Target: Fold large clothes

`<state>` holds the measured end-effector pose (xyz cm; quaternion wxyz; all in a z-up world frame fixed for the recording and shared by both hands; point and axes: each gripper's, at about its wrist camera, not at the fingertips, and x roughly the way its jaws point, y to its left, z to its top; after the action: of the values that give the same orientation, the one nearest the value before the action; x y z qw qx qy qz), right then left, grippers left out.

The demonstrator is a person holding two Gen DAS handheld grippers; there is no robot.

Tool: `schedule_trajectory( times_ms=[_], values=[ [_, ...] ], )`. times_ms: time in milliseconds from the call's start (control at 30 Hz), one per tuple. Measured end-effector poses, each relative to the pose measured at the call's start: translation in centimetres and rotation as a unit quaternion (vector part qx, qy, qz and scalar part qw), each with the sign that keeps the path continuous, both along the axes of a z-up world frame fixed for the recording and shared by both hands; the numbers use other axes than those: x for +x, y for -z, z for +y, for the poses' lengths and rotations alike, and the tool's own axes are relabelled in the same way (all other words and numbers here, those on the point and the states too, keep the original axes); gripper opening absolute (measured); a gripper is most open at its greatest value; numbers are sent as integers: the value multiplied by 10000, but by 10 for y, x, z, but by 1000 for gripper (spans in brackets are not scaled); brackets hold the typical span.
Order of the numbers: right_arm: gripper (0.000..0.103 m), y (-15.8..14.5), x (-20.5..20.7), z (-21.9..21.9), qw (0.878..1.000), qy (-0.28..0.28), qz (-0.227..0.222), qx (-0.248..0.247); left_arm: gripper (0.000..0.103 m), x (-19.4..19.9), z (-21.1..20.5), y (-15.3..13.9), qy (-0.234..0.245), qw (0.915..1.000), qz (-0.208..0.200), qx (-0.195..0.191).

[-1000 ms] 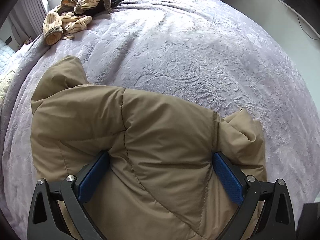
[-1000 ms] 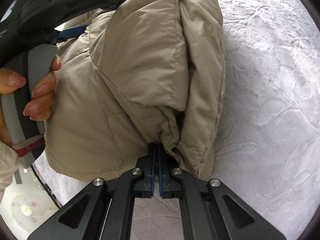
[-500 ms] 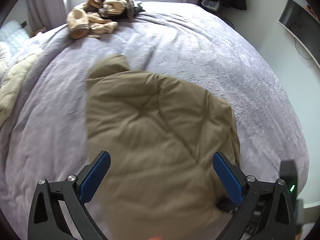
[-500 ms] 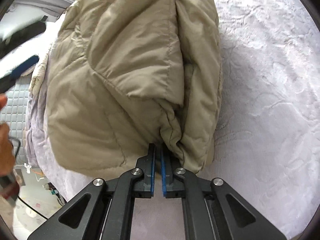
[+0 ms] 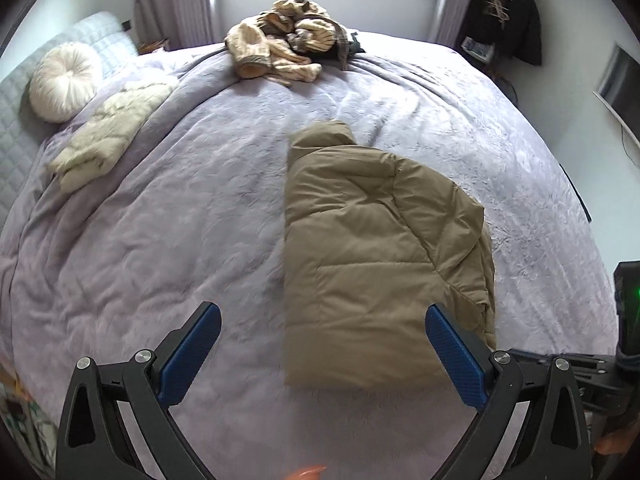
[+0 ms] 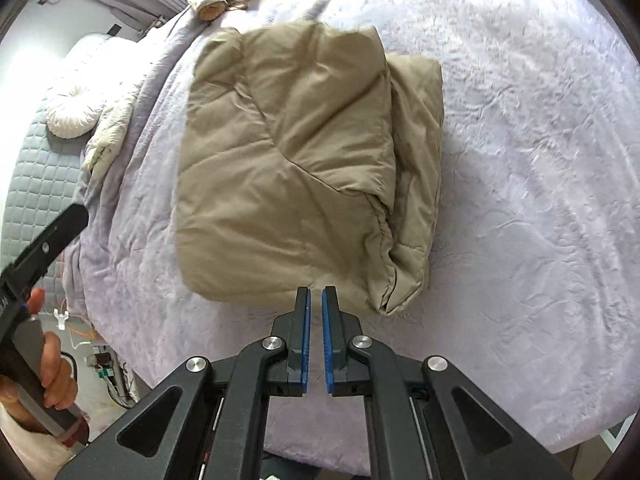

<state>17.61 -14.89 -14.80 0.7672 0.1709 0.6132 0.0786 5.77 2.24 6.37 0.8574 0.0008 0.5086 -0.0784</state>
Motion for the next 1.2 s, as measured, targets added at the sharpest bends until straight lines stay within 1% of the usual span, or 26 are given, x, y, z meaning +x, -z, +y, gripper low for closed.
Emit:
schedule_trajectory(
  times_ms=[33, 67, 100, 133, 167, 200, 267, 333, 433, 567, 700, 800, 900, 1200],
  values=[
    [12, -6, -2, 3, 10000, 1, -33, -32, 102, -2, 2, -2, -36, 10000, 23, 19],
    [36, -9, -3, 4, 10000, 5, -61, -70, 102, -7, 5, -5, -90, 9999, 27, 68],
    [78, -16, -5, 6, 9998, 32, -106, -175, 102, -12, 8, -9, -139, 9998, -3, 113],
    [93, -23, -7, 6, 9994, 73, -177, -274, 102, -13, 8, -12, -151, 9998, -22, 130],
    [100, -30, -9, 6, 9991, 114, -266, -318, 102, -17, 10, -16, -181, 9998, -35, 114],
    [100, -41, -11, 7, 9983, 152, -418, -382, 102, -19, 10, -19, -188, 9998, -25, 89],
    [100, -57, -15, 11, 9968, 184, -559, -542, 102, -24, 12, -26, -204, 9998, 8, 78],
    [103, -74, -18, 13, 9943, 264, -754, -703, 102, -26, 12, -34, -240, 9996, 16, 164],
    [103, -102, -25, 15, 9864, 421, -1203, -1038, 102, -29, 15, -46, -281, 9996, -26, 93],
    [103, -126, -28, 18, 9783, 580, -1493, -1313, 102, -32, 18, -62, -341, 9992, -163, 107],
    [103, -146, -34, 25, 9691, 609, -1764, -1615, 102, -37, 20, -75, -359, 9988, -310, 91],
    [103, -158, -36, 28, 9662, 615, -1862, -1675, 102, -41, 20, -84, -402, 9980, -432, 205],
    [103, -165, -39, 29, 9644, 661, -1909, -1708, 102, -43, 22, -89, -413, 9979, -481, 159],
    [103, -168, -44, 31, 9643, 701, -1865, -1742, 102, -45, 23, -93, -460, 9977, -475, 123]
  ],
)
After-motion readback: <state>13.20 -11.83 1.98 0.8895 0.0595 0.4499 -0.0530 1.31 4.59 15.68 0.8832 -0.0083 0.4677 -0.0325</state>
